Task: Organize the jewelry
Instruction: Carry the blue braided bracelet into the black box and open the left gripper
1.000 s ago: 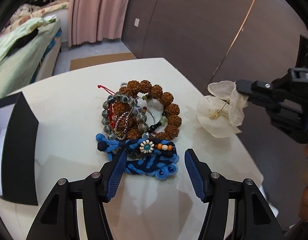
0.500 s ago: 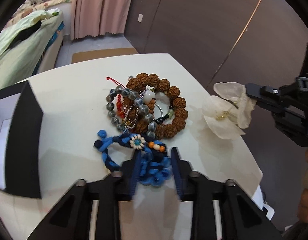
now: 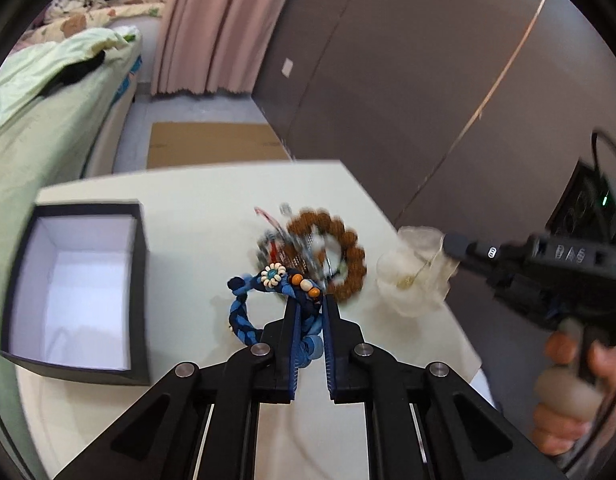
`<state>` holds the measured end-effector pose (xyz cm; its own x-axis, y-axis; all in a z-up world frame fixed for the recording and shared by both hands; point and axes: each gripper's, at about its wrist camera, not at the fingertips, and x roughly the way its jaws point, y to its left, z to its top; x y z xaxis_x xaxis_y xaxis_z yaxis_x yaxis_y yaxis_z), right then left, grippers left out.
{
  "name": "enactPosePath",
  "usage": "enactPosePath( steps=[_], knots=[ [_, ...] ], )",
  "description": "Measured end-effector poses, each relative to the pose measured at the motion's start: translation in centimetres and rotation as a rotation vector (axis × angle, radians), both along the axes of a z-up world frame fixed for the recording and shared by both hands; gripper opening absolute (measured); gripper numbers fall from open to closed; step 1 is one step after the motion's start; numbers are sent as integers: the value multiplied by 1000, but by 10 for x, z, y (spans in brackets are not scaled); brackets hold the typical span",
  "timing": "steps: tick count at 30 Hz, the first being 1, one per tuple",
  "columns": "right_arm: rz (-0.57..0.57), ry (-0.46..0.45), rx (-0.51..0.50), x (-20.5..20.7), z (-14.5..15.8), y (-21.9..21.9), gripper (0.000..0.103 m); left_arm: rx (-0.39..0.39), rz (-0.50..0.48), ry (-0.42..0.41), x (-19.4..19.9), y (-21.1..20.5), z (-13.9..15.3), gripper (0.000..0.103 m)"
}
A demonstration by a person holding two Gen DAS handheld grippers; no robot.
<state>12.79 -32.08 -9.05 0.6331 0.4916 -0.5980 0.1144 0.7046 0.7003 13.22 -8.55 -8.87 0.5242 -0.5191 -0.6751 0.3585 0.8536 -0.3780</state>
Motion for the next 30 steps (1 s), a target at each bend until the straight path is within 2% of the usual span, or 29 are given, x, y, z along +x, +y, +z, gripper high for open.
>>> enactPosePath(
  steps=[7, 13, 18, 24, 30],
  knots=[
    [52, -75, 59, 4, 12, 27, 5, -51, 78, -41, 2, 40, 30, 10],
    [99, -115, 88, 10, 18, 55, 5, -93, 148, -47, 6, 76, 43, 10],
    [180, -166, 110, 23, 30, 92, 5, -115, 189, -62, 6, 103, 55, 10],
    [288, -206, 149, 37, 31, 138, 5, -135, 229, -66, 12, 125, 62, 10],
    [348, -195, 178, 46, 19, 175, 5, -134, 273, -53, 17, 146, 60, 10]
  ],
)
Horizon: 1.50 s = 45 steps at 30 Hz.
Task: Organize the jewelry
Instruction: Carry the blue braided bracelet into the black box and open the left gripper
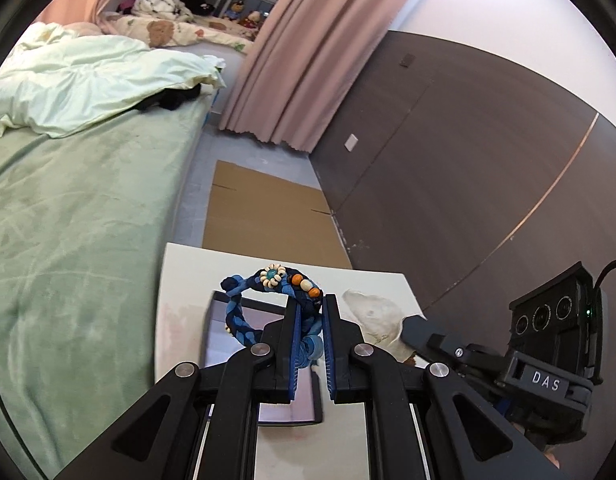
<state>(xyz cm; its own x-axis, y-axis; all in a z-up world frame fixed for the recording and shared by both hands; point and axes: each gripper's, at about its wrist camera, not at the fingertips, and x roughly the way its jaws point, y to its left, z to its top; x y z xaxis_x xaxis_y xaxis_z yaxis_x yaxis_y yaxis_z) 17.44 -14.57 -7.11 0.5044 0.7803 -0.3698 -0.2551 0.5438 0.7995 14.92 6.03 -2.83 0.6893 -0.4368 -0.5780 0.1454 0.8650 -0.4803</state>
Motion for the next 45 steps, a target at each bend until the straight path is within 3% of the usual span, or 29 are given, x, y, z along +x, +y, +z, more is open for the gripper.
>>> enactPosePath(
  steps=[6, 8, 9, 10, 24, 30, 33, 35, 37, 38, 45],
  knots=[
    [53, 62, 3, 11, -19, 32, 6, -10, 28, 17, 3, 11, -3, 10],
    [84, 116, -16, 14, -30, 39, 29, -10, 29, 24, 5, 13, -4, 10],
    [96, 151, -15, 16, -36, 41, 64, -10, 27, 30, 6, 13, -6, 10],
    [84, 179, -11, 16, -42, 39, 82, -11, 25, 36, 7, 13, -7, 10],
    [-96, 95, -210, -8, -10, -22, 83, 56, -38, 127, 11, -13, -28, 11],
    [-118, 129, -235, -10, -10, -41, 83, 141, -36, 242, 19, -27, -53, 12],
    [-129, 124, -244, -13, -7, -52, 83, 128, -42, 279, 18, -28, -61, 14],
    [-142, 116, -243, -16, -5, -62, 83, 143, -33, 271, 16, -29, -60, 30],
    [-164, 113, -240, -20, -3, -74, 83, 147, -23, 249, 12, -29, -55, 78],
    [-179, 113, -235, -22, -3, -82, 83, 135, -17, 234, 11, -28, -52, 83],
    [-322, 167, -226, -33, -8, -134, 83, 126, -10, 159, 2, -41, -36, 84]
  ],
)
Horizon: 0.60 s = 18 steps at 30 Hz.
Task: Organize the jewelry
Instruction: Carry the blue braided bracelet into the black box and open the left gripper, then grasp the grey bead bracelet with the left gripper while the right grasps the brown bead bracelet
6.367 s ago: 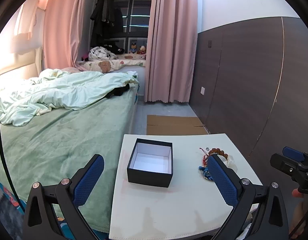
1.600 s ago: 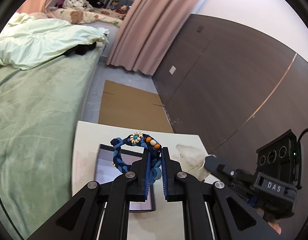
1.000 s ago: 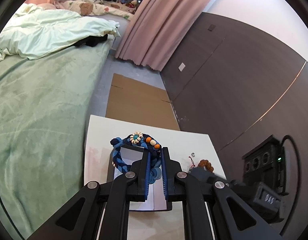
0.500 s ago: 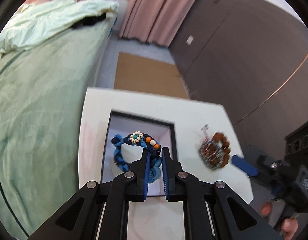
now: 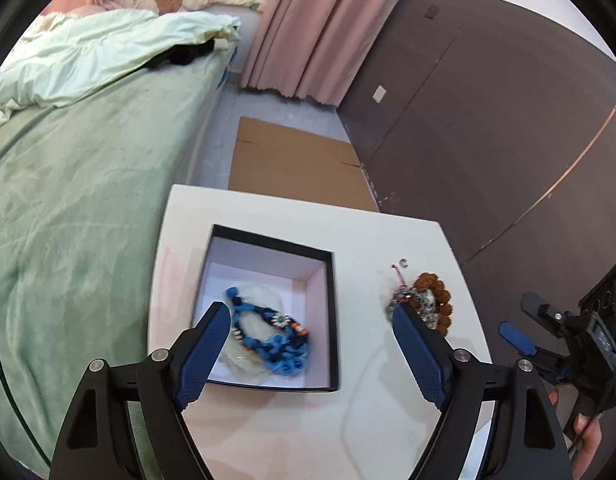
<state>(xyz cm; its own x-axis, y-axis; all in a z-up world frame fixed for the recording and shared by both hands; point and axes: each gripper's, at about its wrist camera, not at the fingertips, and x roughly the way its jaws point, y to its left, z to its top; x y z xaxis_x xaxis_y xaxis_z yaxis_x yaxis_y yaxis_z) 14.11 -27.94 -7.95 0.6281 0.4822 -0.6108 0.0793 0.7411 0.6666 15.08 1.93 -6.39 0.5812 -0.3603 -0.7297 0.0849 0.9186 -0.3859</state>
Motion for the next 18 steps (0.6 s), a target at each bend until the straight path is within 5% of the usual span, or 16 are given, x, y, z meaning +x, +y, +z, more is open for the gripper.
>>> enactPosePath(
  steps=[12, 18],
  knots=[
    [-108, 75, 18, -3, -15, -34, 83, -23, -183, -40, 4, -66, 6, 82],
    [-153, 85, 31, -1, -18, -49, 71, -20, -217, 11, 18, -94, -4, 62]
  ],
)
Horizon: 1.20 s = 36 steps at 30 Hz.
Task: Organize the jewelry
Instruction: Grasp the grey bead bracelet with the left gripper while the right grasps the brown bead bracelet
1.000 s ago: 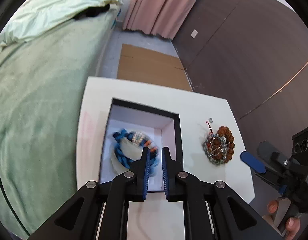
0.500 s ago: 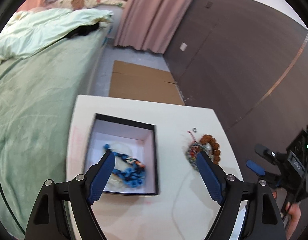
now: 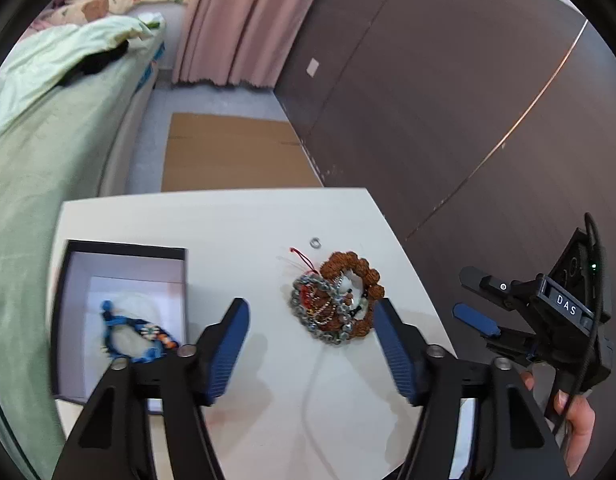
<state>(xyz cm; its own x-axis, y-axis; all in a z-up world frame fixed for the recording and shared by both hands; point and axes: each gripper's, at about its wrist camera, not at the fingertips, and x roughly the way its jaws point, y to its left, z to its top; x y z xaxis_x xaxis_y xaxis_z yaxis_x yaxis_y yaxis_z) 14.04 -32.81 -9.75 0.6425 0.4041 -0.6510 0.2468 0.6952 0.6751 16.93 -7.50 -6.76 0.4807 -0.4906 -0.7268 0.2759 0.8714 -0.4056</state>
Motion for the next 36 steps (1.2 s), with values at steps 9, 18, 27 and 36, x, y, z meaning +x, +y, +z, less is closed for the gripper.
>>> enactPosePath(
  steps=[9, 18, 27, 36],
  knots=[
    [-33, 79, -12, 8, -15, -5, 55, -46, -21, 103, 24, -36, -33, 49],
    [-30, 98, -28, 25, -18, 2, 55, 11, -59, 113, 40, -56, -52, 46],
    [9, 145, -59, 52, -31, 17, 55, 0, -36, 127, 48, -48, -62, 10],
    [50, 170, -107, 57, -35, 26, 55, -60, -7, 108, 49, -25, -46, 10]
  ],
)
